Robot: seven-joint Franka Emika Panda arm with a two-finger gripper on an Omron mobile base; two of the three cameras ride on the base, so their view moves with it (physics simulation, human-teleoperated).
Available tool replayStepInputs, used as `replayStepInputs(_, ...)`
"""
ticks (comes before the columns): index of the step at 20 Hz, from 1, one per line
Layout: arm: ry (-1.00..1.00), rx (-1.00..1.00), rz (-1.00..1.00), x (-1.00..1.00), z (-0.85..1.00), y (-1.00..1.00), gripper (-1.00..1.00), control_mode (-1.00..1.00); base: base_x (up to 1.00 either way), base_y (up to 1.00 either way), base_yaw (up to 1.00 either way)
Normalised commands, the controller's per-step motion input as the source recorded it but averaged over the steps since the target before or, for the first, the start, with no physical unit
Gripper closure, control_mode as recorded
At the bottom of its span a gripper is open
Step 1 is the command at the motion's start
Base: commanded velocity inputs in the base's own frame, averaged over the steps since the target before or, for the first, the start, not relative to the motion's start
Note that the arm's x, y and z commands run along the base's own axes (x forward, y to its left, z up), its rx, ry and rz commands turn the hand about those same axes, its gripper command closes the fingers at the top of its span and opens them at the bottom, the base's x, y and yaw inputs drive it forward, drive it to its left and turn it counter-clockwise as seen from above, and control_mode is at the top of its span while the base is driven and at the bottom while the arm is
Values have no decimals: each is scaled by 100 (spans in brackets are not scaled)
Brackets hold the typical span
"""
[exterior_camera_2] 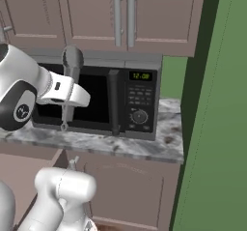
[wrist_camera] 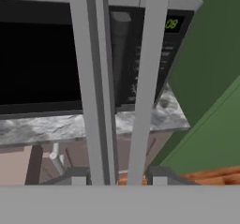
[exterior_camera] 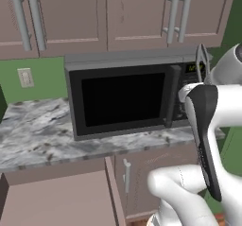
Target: Take the tongs from the drawer on the left and place them on the dining counter next to the tray containing the kebab skewer.
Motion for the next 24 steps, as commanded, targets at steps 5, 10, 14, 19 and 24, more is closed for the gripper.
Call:
replayStepInputs(5, 0, 0, 0, 0, 0, 0, 100, 100, -59, -19, -9)
replayStepInputs(10, 0, 0, 0, 0, 0, 0, 100, 100, -43, -39, -15)
replayStepInputs(14, 0, 0, 0, 0, 0, 0, 100, 100, -32, -37, -17)
replayStepInputs(19, 0, 0, 0, 0, 0, 0, 100, 100, -30, -28, -16)
replayStepInputs(24, 0, 0, 0, 0, 0, 0, 100, 100, -55, -14, -18)
